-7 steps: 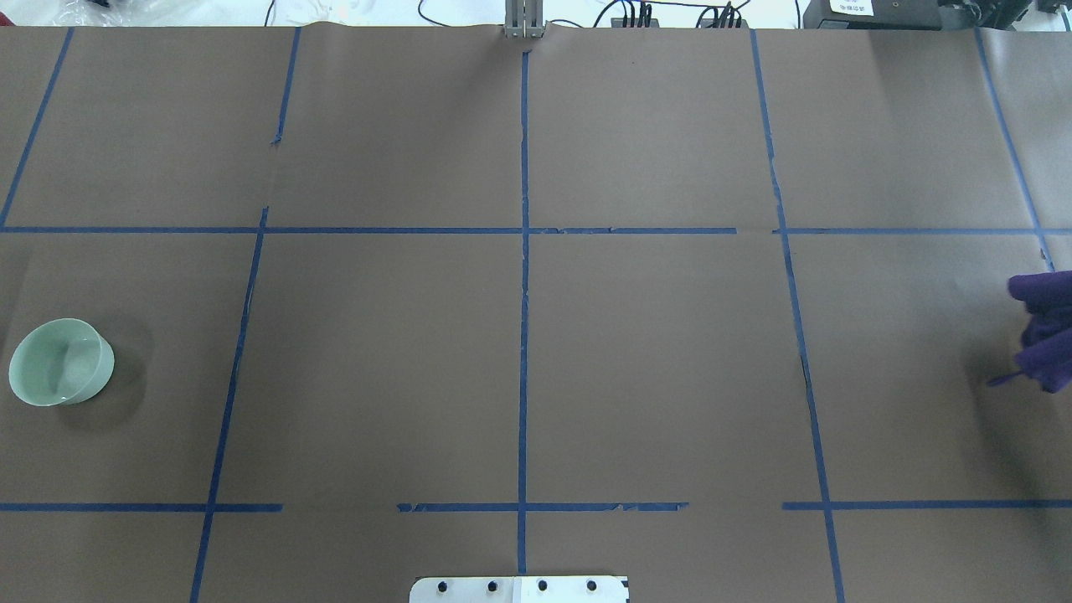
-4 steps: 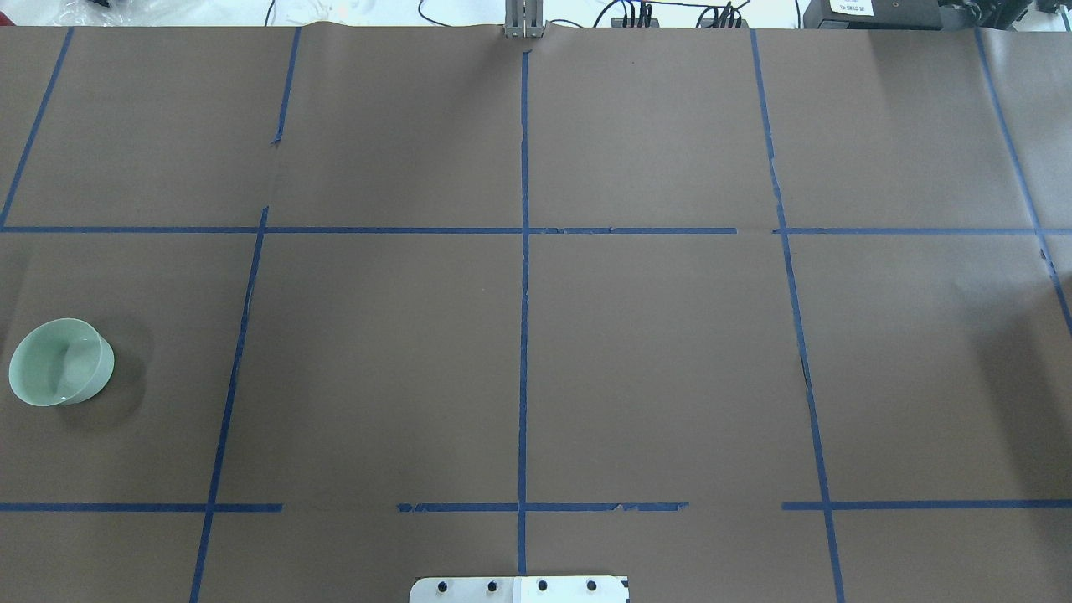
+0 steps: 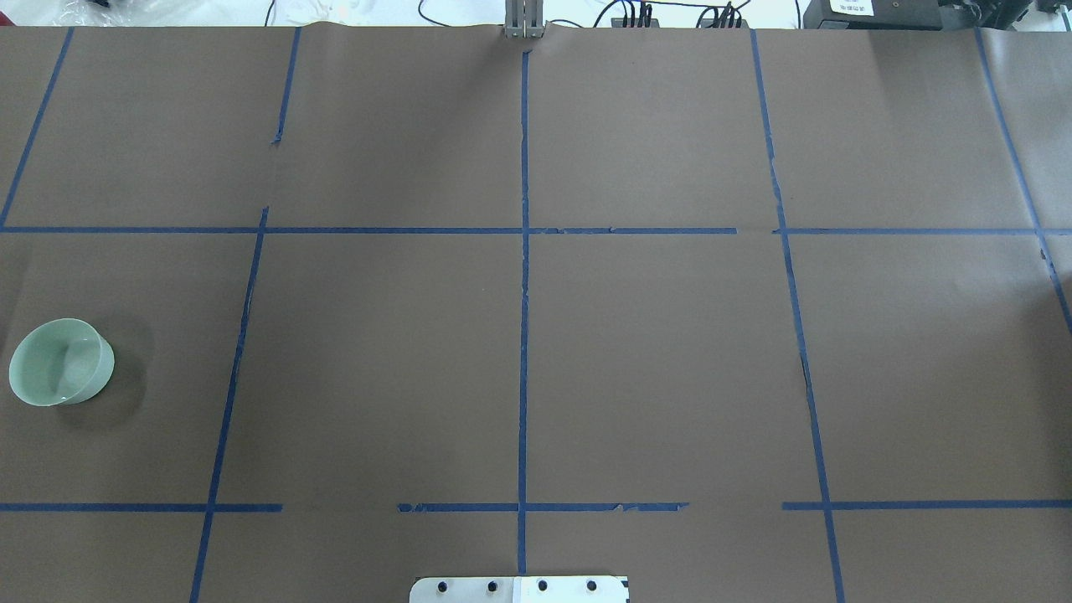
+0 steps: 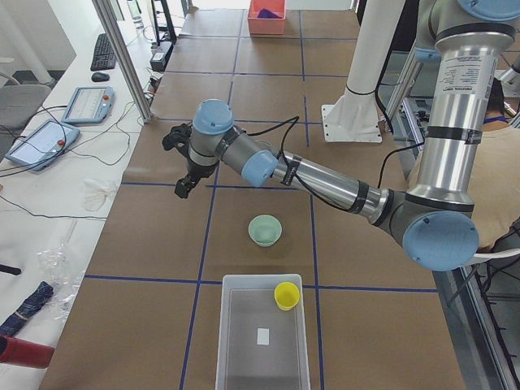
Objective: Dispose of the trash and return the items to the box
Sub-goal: 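Carry the purple cloth with the right gripper into the pink bin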
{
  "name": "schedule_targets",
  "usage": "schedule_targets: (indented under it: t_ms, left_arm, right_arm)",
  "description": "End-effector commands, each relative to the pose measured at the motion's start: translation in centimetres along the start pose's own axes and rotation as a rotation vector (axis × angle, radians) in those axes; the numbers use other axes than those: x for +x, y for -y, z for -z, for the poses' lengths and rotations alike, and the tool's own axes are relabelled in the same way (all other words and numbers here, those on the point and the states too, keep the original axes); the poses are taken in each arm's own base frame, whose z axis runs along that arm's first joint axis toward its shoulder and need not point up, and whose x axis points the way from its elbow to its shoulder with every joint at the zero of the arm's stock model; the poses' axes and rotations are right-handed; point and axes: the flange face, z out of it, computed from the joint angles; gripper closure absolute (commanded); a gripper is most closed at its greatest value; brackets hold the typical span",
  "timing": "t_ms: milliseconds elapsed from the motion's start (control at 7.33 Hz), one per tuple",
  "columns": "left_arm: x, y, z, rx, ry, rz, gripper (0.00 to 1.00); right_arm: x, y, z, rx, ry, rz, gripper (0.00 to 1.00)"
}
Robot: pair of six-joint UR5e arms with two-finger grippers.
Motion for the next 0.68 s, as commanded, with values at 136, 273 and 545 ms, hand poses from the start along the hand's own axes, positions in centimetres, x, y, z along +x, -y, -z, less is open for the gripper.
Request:
schedule_targets:
  t_ms: [136, 273, 545]
  left_arm:
    - [6.8, -1.1, -1.3, 0.002, 0.027, 0.204, 0.00]
    - [6.9, -5.5, -3.0, 0.028, 0.028, 0.213, 0.00]
    - [11.0, -10.9, -6.8, 0.070, -0.002, 0.344, 0.04]
  right_arm:
    - [-8.5, 6.4, -0.7, 0.119, 0.067, -0.248, 0.00]
    - [-12.6, 8.1, -1.4, 0.133, 0.095, -0.265, 0.00]
    - [-16.0, 9.5, -2.7, 0.131, 0.123, -0.238, 0.00]
